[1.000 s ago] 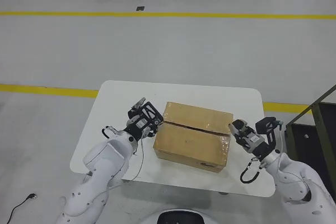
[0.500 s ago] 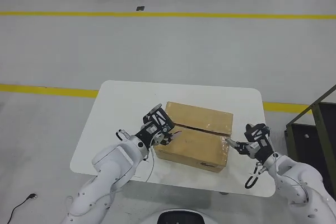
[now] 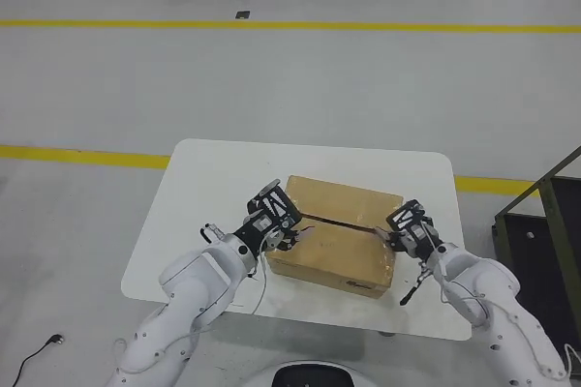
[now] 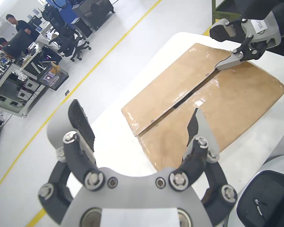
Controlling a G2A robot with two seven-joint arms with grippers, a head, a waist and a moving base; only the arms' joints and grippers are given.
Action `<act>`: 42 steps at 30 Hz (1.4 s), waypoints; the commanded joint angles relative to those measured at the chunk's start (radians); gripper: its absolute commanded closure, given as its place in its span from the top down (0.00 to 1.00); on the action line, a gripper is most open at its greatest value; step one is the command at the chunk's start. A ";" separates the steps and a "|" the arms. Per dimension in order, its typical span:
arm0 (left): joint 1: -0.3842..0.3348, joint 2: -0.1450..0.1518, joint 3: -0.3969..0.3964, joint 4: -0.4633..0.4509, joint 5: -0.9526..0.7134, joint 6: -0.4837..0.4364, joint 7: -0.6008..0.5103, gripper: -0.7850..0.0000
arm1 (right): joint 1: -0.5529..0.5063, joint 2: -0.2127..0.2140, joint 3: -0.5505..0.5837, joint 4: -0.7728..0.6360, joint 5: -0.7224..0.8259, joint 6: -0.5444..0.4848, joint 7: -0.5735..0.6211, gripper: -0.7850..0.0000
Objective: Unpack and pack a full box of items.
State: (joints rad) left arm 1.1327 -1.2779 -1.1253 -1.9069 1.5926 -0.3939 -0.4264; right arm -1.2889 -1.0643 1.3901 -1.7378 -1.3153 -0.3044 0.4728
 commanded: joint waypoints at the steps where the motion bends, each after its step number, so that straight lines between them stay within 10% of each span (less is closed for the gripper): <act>1: 0.000 0.000 0.000 0.000 0.000 0.000 0.000 1.00 | 0.021 -0.002 -0.011 0.005 -0.018 0.008 0.007 0.83; 11: 0.000 0.000 0.000 0.000 0.000 0.000 0.000 1.00 | 0.083 -0.010 -0.028 -0.002 -0.013 0.025 0.021 0.68; 22: 0.000 0.000 0.000 0.000 0.000 0.000 0.000 1.00 | 0.116 -0.017 -0.027 0.000 0.018 0.046 0.007 0.00; 42: 0.000 0.000 0.000 0.000 0.000 0.000 0.000 1.00 | 0.241 -0.037 -0.048 0.060 0.200 0.077 0.085 0.02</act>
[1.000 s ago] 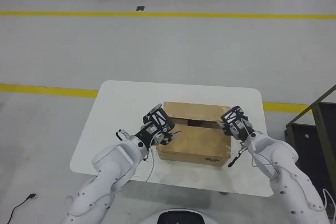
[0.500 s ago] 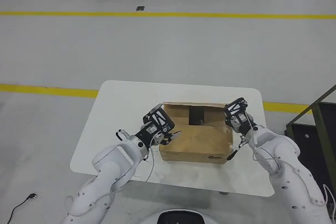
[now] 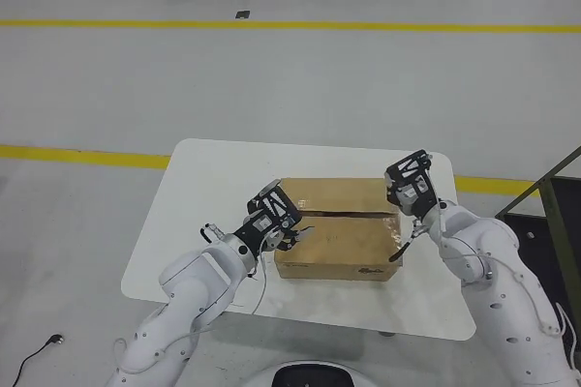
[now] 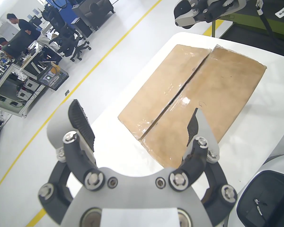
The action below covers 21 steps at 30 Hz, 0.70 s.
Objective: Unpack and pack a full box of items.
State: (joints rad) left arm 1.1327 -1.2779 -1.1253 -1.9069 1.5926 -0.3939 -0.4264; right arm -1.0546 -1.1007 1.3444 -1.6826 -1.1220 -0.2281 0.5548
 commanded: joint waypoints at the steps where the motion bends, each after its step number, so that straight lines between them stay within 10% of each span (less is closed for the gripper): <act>1: 0.000 0.000 0.000 0.000 0.000 0.000 0.000 1.00 | 0.014 -0.002 -0.006 0.011 0.007 0.002 0.004 0.01; 3: 0.000 0.000 0.000 0.000 0.000 0.000 0.000 1.00 | 0.023 -0.004 -0.014 0.020 0.004 0.007 0.005 0.09; 4: 0.000 0.000 0.000 0.000 0.000 0.000 0.000 1.00 | 0.024 -0.005 -0.015 0.023 0.008 0.014 0.000 0.32; 11: 0.000 0.000 0.000 0.000 0.000 0.000 0.000 1.00 | -0.042 -0.002 0.056 -0.011 0.107 0.019 -0.085 0.56; 16: 0.000 0.000 0.000 0.000 0.000 0.000 0.000 1.00 | -0.169 0.006 0.167 -0.056 0.157 0.030 -0.199 0.45; 19: 0.008 0.000 0.005 -0.001 0.004 0.003 0.013 1.00 | -0.246 0.007 0.232 -0.053 0.206 0.053 -0.280 0.02; 21: 0.001 0.000 0.016 0.000 0.011 -0.012 0.016 1.00 | -0.287 0.007 0.266 -0.041 0.241 0.054 -0.319 0.00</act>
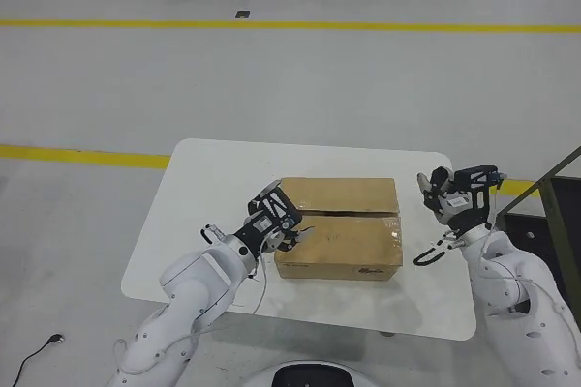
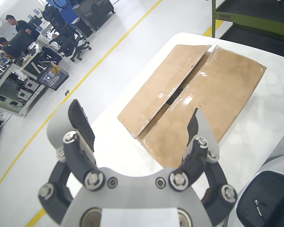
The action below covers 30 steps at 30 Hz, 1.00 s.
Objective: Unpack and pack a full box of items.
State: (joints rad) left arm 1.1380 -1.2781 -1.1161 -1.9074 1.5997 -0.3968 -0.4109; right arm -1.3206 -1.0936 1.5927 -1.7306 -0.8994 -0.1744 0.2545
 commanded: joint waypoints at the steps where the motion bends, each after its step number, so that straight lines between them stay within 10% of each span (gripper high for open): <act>1: -0.009 -0.001 0.014 0.002 0.003 -0.018 0.000 1.00 | -0.038 0.000 0.031 0.016 0.026 -0.001 -0.032 0.00; 30: -0.389 -0.105 0.345 0.428 0.155 0.010 -0.149 1.00 | -0.110 -0.019 -0.029 0.204 -0.012 -0.063 -0.201 0.00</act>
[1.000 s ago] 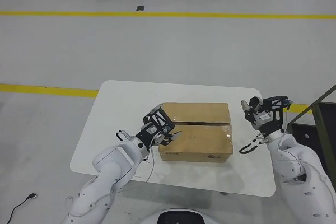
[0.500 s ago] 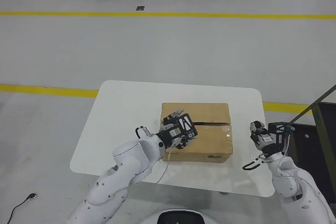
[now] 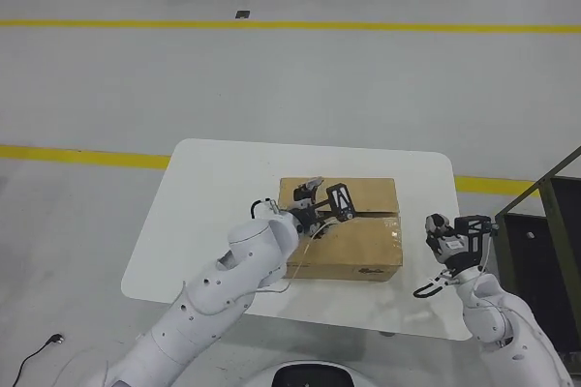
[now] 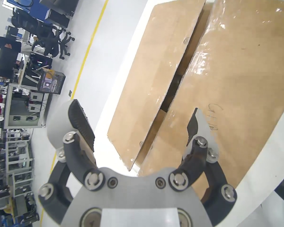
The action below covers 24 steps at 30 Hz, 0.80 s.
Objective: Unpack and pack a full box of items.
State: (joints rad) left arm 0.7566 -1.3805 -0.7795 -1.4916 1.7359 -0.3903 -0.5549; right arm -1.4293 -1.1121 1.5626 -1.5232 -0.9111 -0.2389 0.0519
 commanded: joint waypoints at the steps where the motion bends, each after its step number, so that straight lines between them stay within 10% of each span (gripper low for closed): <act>1: -0.012 -0.006 0.015 0.023 0.030 0.009 -0.009 1.00 | -0.003 0.000 0.004 -0.006 0.001 0.004 0.003 0.00; 5: -0.030 -0.018 0.035 0.064 0.066 0.024 -0.025 0.94 | -0.005 0.000 0.009 -0.011 -0.003 0.006 0.009 0.00; 8: -0.041 -0.027 0.042 0.095 0.092 0.055 -0.036 0.49 | -0.006 -0.001 0.011 -0.013 -0.006 0.009 0.014 0.00; 16: -0.058 -0.046 0.060 0.152 0.153 0.091 -0.034 0.00 | -0.009 -0.003 0.015 -0.022 -0.005 0.011 0.022 0.00; 24: -0.039 -0.050 0.037 0.142 0.178 0.090 -0.002 0.00 | -0.012 -0.004 0.018 -0.027 -0.005 0.013 0.028 0.00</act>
State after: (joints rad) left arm 0.7123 -1.4310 -0.7381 -1.3442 1.9092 -0.2974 -0.5610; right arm -1.4413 -1.1162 1.5799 -1.5500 -0.9173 -0.2246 0.0797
